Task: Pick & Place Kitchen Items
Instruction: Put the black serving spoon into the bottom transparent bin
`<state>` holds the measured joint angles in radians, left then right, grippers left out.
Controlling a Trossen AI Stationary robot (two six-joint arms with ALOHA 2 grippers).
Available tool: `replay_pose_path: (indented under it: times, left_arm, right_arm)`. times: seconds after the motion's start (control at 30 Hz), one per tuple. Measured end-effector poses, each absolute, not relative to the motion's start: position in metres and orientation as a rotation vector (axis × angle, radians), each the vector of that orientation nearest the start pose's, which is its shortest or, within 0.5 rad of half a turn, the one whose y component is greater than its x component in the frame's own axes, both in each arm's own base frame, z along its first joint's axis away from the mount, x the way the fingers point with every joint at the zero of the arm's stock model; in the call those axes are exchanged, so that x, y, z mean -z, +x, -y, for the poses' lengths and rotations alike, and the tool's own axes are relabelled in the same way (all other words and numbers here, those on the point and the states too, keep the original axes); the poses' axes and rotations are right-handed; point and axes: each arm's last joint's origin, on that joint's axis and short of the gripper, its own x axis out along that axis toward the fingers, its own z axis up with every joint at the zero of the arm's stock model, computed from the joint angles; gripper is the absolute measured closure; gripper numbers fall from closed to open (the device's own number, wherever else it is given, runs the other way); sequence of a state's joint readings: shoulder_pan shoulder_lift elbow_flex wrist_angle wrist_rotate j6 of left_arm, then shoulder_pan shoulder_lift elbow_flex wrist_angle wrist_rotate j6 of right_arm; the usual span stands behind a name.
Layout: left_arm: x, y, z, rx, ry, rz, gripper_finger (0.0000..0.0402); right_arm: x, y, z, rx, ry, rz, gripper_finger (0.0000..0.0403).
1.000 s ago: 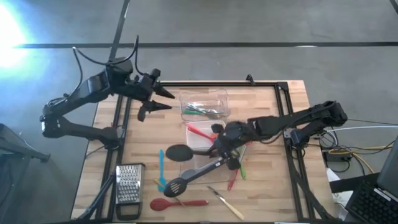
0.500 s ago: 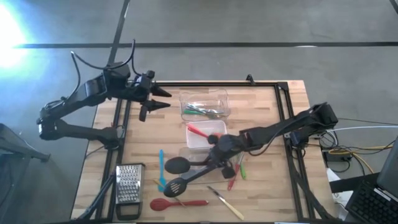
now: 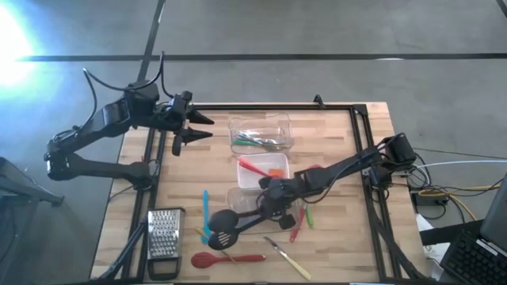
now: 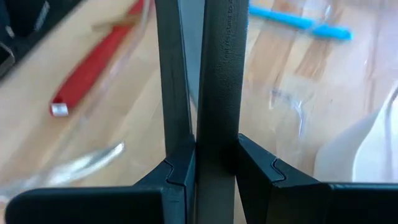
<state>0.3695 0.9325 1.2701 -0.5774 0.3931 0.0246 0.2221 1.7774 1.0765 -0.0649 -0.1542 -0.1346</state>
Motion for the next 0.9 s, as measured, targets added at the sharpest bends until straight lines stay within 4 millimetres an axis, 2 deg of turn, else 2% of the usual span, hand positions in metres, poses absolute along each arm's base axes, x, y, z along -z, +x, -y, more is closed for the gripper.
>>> replay_pose_path:
  times: [0.23, 0.6, 0.9]
  left_arm:
    - [-0.4321, 0.1559, -0.0485, 0.026, -0.061, -0.214, 0.0209]
    - [-0.4322, 0.1559, -0.0485, 0.025, -0.080, -0.214, 0.0209]
    - [-0.4323, 0.1558, -0.0484, 0.024, -0.086, -0.213, 0.0209]
  right_arm:
    - [-0.1745, 0.3540, -0.0844, -0.411, -0.154, -0.839, 0.0331]
    - [-0.1731, 0.3513, -0.0843, -0.451, -0.214, -0.856, 0.0331]
    - [-0.1711, 0.3519, -0.0844, -0.444, -0.198, -0.864, 0.0331]
